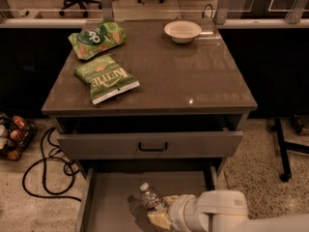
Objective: Pick water bottle from middle drawer and place on counter
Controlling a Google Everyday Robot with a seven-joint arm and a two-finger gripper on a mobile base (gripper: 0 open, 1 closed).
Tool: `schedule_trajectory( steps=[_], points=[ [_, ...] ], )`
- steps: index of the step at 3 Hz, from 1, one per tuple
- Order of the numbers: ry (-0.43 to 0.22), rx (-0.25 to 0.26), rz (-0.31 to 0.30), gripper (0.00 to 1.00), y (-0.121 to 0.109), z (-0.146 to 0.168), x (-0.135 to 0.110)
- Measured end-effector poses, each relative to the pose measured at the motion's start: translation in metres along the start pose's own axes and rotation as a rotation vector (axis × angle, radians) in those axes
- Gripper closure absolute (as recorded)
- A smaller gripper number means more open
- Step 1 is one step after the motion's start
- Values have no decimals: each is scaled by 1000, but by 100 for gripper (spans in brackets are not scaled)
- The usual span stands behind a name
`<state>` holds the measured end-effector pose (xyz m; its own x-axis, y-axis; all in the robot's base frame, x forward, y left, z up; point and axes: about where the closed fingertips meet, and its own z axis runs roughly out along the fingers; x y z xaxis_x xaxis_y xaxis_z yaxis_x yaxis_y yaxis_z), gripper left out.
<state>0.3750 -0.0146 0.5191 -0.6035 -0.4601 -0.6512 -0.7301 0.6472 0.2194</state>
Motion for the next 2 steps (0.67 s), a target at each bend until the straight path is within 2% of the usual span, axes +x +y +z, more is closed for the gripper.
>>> schedule_trajectory(
  steps=[1, 2],
  points=[
    [-167, -37, -7, 100, -31, -34, -5],
    [-271, -78, 37, 100, -56, -55, -4]
  ],
)
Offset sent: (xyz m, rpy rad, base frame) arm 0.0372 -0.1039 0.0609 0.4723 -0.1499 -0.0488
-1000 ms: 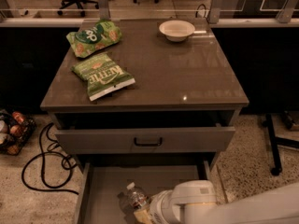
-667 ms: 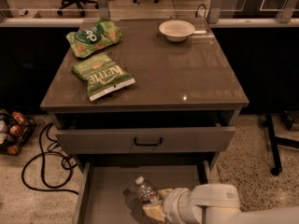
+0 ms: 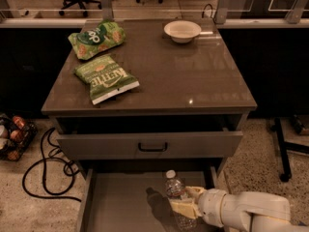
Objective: Pick water bottle from middle drawer and place on counter
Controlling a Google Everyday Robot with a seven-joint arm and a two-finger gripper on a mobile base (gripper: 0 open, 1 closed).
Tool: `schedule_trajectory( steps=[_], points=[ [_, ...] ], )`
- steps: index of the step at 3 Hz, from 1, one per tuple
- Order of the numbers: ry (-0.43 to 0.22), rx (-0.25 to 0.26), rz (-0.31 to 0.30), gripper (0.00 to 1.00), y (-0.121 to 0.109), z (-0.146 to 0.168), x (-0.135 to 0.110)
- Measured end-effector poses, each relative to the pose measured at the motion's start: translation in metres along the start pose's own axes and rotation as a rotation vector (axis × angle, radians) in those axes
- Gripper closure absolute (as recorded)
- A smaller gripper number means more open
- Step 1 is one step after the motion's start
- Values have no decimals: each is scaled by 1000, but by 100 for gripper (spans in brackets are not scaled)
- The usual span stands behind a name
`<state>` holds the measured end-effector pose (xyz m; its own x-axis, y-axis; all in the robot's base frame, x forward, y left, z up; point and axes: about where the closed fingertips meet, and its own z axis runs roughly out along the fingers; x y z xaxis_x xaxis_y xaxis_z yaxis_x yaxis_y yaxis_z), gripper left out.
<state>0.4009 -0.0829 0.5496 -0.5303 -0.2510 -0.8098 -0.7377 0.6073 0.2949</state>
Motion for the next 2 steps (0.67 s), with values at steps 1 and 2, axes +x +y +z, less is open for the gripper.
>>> schedule_trajectory(
  steps=[1, 2],
  points=[
    [-56, -57, -1, 100, 12, -4, -13],
    [-56, -57, -2, 100, 12, -4, -13]
  ],
)
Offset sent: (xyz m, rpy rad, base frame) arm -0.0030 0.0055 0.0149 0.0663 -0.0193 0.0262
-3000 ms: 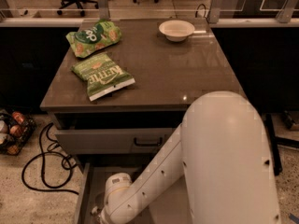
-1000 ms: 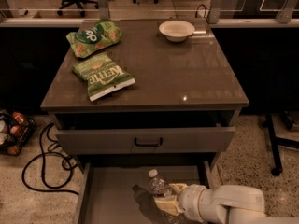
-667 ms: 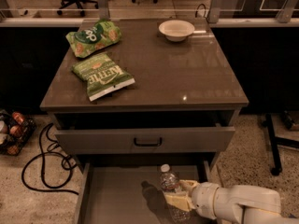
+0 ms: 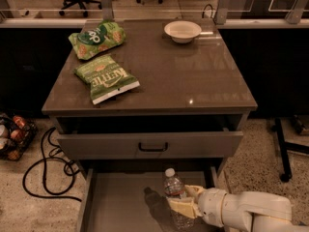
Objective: Pick water bottle from middle drawer and place on counter
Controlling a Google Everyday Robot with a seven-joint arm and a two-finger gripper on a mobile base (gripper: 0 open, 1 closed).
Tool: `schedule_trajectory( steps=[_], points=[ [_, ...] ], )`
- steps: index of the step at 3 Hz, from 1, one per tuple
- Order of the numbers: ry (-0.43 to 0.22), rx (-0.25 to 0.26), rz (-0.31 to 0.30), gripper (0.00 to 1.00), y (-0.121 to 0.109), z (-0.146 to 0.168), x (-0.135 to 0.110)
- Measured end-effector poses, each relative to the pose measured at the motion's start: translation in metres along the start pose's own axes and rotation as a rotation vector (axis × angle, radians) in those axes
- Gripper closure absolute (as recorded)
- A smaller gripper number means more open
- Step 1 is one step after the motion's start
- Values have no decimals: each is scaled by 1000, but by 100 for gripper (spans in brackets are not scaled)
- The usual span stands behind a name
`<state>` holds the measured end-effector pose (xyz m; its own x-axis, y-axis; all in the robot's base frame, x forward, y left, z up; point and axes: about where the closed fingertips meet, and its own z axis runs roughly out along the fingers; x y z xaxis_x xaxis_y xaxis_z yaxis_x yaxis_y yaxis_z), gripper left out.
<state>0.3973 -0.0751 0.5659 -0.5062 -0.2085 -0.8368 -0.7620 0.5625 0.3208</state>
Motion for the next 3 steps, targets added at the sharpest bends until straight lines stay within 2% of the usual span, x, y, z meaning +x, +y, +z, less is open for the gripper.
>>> schedule_trajectory(
  steps=[1, 3],
  points=[
    [0, 21, -44, 100, -1, -3, -16],
    [-62, 88, -243, 100, -10, -47, -97]
  ],
)
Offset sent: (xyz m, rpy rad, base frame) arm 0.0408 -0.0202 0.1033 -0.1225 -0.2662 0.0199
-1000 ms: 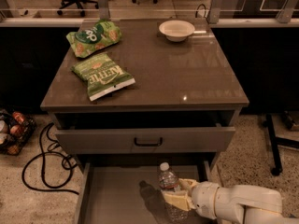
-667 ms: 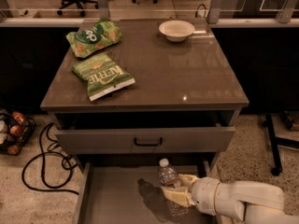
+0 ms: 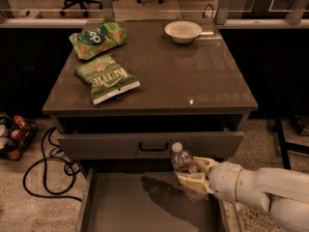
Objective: Pick water bottle from middle drawer and place on counter
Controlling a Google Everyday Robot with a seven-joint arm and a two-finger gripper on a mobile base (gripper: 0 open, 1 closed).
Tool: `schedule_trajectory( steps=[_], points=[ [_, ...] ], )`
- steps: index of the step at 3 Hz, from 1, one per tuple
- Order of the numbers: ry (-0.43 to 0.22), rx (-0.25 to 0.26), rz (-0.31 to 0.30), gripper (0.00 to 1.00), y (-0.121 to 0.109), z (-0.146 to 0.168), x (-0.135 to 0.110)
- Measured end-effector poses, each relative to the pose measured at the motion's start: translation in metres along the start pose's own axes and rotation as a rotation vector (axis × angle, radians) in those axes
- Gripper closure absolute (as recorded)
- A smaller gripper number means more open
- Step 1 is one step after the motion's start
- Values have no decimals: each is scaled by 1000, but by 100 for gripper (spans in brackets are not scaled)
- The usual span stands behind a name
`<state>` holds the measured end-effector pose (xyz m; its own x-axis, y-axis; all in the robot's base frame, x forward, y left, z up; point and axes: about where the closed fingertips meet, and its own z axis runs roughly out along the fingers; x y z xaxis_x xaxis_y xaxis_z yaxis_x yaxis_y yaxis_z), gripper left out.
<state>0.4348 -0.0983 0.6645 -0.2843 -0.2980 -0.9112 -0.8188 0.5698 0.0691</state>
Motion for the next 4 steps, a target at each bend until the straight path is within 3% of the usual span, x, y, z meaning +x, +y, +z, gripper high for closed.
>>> schedule_trajectory(
  steps=[1, 2, 4],
  points=[
    [-54, 40, -55, 100, -20, -27, -40],
    [-113, 85, -57, 100, -43, -50, -77],
    [-164, 196, -3, 100, -69, -77, -142]
  ],
)
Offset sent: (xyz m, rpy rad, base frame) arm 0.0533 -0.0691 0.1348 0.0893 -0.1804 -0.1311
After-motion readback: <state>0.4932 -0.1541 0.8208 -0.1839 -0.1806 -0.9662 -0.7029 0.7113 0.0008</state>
